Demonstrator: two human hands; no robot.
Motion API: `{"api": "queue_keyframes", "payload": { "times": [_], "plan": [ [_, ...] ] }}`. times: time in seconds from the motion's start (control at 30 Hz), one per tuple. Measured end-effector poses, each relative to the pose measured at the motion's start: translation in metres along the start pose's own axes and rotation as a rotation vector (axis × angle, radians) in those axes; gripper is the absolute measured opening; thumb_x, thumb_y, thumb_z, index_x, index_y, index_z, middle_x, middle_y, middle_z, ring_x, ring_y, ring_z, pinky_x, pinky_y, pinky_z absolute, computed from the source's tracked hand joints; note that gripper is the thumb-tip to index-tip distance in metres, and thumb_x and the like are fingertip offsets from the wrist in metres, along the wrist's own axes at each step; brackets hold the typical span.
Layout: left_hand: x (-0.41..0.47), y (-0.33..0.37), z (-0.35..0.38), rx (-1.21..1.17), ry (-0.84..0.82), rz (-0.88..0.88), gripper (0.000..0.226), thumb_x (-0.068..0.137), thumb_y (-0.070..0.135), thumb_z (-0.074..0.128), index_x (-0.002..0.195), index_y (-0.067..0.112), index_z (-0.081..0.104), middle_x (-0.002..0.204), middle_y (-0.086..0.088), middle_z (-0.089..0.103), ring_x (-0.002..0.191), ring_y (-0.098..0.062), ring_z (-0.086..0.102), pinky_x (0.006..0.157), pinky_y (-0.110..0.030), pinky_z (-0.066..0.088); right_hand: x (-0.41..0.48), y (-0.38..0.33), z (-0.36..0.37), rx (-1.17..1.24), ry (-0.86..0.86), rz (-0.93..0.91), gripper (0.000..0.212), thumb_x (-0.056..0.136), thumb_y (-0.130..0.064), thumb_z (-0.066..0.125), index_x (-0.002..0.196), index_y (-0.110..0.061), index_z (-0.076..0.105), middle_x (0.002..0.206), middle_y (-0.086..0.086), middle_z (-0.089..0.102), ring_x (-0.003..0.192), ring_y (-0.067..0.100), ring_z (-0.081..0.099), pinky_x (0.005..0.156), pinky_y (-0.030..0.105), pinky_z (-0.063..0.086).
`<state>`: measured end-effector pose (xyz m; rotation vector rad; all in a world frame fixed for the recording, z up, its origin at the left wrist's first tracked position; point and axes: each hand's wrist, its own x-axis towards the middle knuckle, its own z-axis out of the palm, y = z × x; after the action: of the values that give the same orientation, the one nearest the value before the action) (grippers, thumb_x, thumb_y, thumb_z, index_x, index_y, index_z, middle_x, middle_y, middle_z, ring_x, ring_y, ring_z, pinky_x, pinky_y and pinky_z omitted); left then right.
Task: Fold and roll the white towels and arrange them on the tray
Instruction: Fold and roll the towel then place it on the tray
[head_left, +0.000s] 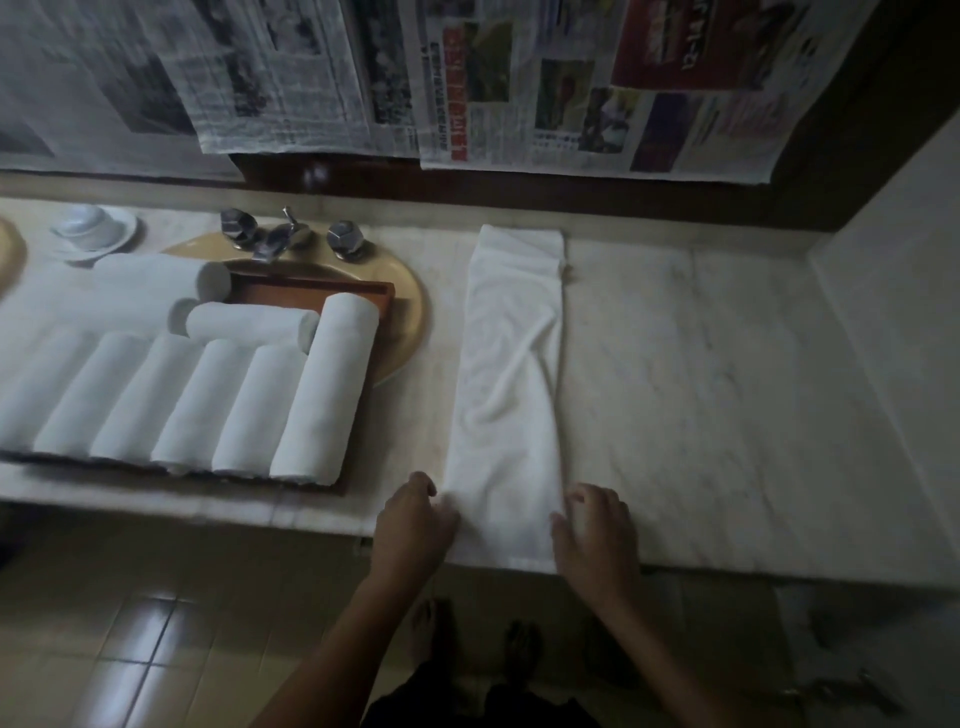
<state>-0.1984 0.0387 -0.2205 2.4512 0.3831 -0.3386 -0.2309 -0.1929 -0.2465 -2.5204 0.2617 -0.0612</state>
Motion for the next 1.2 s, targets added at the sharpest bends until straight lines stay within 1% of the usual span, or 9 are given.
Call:
{"api": "queue_keyframes", "payload": {
  "times": [0.17, 0.3, 0.43, 0.57, 0.77, 0.9, 1.07, 1.13, 1.2],
  "plan": [
    [0.023, 0.019, -0.001, 0.022, -0.037, -0.043, 0.028, 0.092, 0.041, 0.065, 0.099, 0.014, 0.061, 0.087, -0.002, 0.064, 0.084, -0.030, 0.067, 0.068, -0.032, 0.046, 0.051, -0.028, 0.009, -0.101, -0.222, 0.308, 0.044, 0.099, -0.048, 0.054, 0.120, -0.010, 0.062, 0.121, 0.012, 0.064, 0.111, 0.033, 0.060, 0.093, 0.041, 0.049],
    [0.031, 0.016, -0.001, 0.035, -0.063, -0.042, 0.016, 0.094, 0.031, 0.067, 0.087, 0.017, 0.063, 0.080, 0.003, 0.062, 0.076, -0.018, 0.058, 0.066, -0.029, 0.041, 0.062, -0.033, -0.005, 0.055, -0.311, 0.402, 0.032, 0.096, -0.042, 0.062, 0.105, -0.012, 0.064, 0.104, 0.005, 0.067, 0.102, 0.030, 0.064, 0.077, 0.031, 0.043],
    [0.033, 0.010, 0.001, 0.048, -0.070, -0.026, 0.015, 0.094, 0.030, 0.070, 0.085, 0.021, 0.061, 0.080, 0.003, 0.062, 0.079, -0.021, 0.060, 0.069, -0.028, 0.041, 0.040, -0.026, -0.015, 0.197, -0.416, 0.456, 0.021, 0.095, -0.037, 0.066, 0.097, -0.019, 0.056, 0.092, -0.002, 0.062, 0.082, 0.014, 0.059, 0.066, 0.030, 0.045],
    [0.037, 0.007, 0.003, 0.025, -0.084, -0.016, 0.013, 0.093, 0.029, 0.072, 0.089, 0.017, 0.066, 0.085, 0.000, 0.068, 0.080, -0.022, 0.065, 0.072, -0.033, 0.054, 0.015, -0.019, -0.018, 0.498, -0.264, 0.514, 0.035, 0.086, -0.020, 0.081, 0.112, -0.021, 0.058, 0.106, -0.005, 0.069, 0.090, 0.007, 0.066, 0.073, 0.024, 0.053],
    [0.046, 0.003, 0.000, 0.046, -0.132, 0.011, 0.015, 0.092, 0.027, 0.072, 0.081, 0.017, 0.068, 0.075, 0.001, 0.071, 0.075, -0.020, 0.067, 0.073, -0.033, 0.056, 0.008, -0.008, -0.018, 0.363, -0.267, 0.495, 0.058, 0.075, -0.028, 0.092, 0.117, -0.026, 0.051, 0.095, -0.010, 0.067, 0.084, 0.002, 0.064, 0.064, 0.016, 0.046],
    [0.050, 0.001, -0.007, 0.040, -0.190, -0.001, 0.017, 0.093, 0.024, 0.070, 0.081, 0.012, 0.074, 0.070, 0.002, 0.072, 0.067, -0.013, 0.068, 0.067, -0.027, 0.056, 0.015, -0.009, -0.015, 0.303, -0.199, 0.458, 0.051, 0.082, -0.033, 0.086, 0.118, -0.022, 0.052, 0.086, -0.006, 0.068, 0.077, 0.004, 0.063, 0.060, 0.012, 0.040],
    [0.051, 0.001, -0.013, 0.040, -0.183, 0.001, 0.009, 0.094, 0.018, 0.063, 0.099, 0.011, 0.066, 0.084, -0.003, 0.071, 0.072, -0.018, 0.067, 0.067, -0.033, 0.056, 0.028, -0.016, -0.002, 0.129, -0.084, 0.287, 0.040, 0.091, -0.028, 0.076, 0.125, -0.017, 0.059, 0.118, 0.001, 0.065, 0.107, 0.019, 0.062, 0.084, 0.026, 0.047],
    [0.045, 0.009, -0.006, 0.035, -0.038, 0.134, 0.019, 0.091, 0.011, 0.061, 0.109, 0.013, 0.055, 0.096, -0.005, 0.066, 0.081, -0.021, 0.062, 0.064, -0.033, 0.050, 0.034, -0.021, 0.003, 0.069, -0.035, 0.134, 0.038, 0.095, -0.026, 0.070, 0.130, -0.018, 0.058, 0.129, 0.001, 0.060, 0.118, 0.020, 0.055, 0.092, 0.028, 0.045],
    [0.041, 0.021, 0.010, 0.058, 0.092, 0.363, 0.031, 0.093, 0.014, 0.063, 0.124, 0.015, 0.055, 0.119, -0.007, 0.063, 0.104, -0.025, 0.061, 0.084, -0.036, 0.053, 0.044, -0.025, 0.010, -0.009, 0.012, -0.043, 0.042, 0.099, -0.025, 0.064, 0.140, -0.019, 0.055, 0.146, 0.003, 0.053, 0.135, 0.021, 0.047, 0.106, 0.035, 0.044]
  ]
}}
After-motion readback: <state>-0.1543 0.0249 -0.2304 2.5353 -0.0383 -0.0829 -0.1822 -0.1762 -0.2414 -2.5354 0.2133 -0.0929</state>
